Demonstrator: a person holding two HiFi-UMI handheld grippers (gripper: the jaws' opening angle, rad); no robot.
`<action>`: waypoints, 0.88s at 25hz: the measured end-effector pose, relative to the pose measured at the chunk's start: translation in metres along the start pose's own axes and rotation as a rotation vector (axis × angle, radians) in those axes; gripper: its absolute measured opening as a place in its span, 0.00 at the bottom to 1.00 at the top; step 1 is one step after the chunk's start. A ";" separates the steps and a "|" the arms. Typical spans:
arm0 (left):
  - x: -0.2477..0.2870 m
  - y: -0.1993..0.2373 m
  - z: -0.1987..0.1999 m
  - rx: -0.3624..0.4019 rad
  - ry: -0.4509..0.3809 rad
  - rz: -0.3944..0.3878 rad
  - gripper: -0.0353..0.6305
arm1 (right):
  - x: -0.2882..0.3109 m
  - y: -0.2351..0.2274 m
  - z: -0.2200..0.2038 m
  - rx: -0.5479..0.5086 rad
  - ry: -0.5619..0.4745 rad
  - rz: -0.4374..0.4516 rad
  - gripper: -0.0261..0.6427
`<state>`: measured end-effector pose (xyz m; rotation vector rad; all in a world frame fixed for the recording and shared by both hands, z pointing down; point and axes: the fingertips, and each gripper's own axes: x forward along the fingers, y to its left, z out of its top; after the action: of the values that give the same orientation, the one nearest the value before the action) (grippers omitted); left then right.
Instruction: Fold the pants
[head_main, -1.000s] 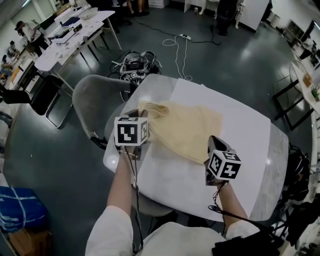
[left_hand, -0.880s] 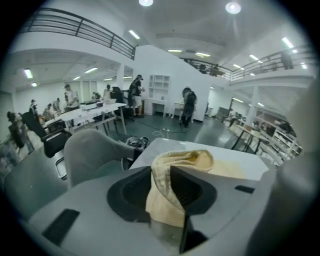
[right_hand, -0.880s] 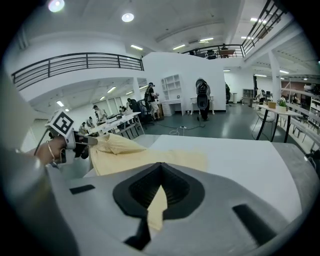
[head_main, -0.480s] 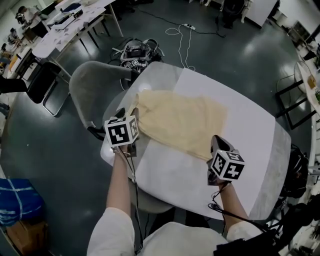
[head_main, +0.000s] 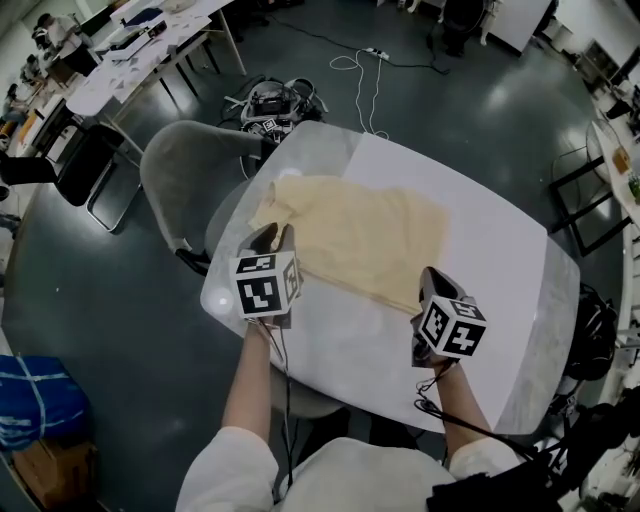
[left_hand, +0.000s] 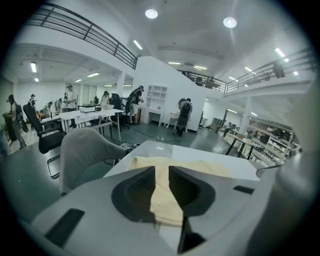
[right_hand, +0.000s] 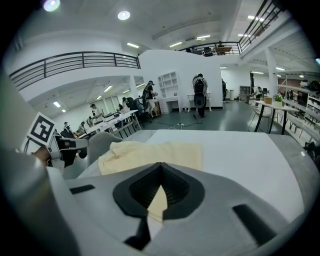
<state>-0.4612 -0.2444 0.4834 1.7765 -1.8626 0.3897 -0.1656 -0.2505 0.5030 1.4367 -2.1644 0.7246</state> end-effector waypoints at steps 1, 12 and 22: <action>-0.005 -0.008 -0.001 0.005 -0.006 -0.013 0.16 | -0.003 -0.003 -0.002 0.004 0.000 -0.003 0.03; -0.027 -0.123 -0.039 0.077 0.012 -0.148 0.07 | -0.052 -0.047 -0.016 0.042 -0.031 -0.030 0.03; 0.007 -0.254 -0.071 0.184 0.086 -0.254 0.07 | -0.097 -0.152 -0.033 0.119 -0.048 -0.119 0.03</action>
<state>-0.1983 -0.2352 0.5068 2.0541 -1.5597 0.5454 0.0134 -0.2111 0.4960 1.6433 -2.0809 0.7946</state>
